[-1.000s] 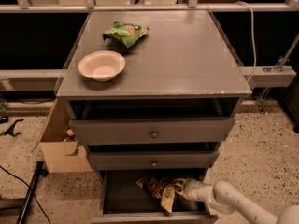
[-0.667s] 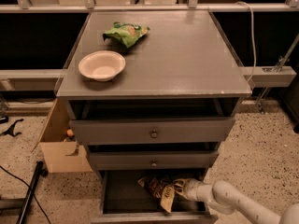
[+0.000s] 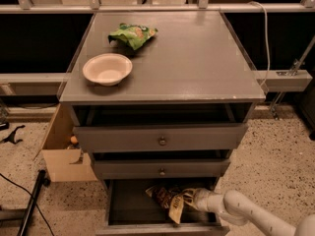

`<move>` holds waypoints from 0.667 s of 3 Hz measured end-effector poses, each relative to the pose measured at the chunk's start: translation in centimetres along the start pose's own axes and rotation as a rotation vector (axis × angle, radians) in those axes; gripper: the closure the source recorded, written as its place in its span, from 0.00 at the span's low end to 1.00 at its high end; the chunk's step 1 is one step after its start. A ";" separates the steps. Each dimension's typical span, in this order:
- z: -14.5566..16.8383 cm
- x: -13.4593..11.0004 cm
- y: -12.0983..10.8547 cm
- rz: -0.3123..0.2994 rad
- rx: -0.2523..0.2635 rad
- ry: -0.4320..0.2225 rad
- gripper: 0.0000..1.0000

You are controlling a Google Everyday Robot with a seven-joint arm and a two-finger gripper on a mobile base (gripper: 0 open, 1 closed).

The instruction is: Place brown chip bag into bottom drawer

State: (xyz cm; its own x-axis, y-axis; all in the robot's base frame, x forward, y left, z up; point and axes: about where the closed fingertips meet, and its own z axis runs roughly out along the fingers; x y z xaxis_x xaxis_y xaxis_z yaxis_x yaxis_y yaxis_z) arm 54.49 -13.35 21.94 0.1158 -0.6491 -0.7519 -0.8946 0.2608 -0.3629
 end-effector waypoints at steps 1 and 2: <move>0.0 0.0 0.0 0.000 0.000 0.000 0.27; 0.0 0.0 0.0 0.000 0.000 0.000 0.04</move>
Offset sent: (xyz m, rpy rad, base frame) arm 0.0000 0.0000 0.0000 0.0000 0.0000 0.0000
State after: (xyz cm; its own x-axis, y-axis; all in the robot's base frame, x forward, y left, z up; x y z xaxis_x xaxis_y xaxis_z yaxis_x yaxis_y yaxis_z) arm 54.49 -13.34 21.94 0.1159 -0.6490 -0.7519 -0.8946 0.2607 -0.3629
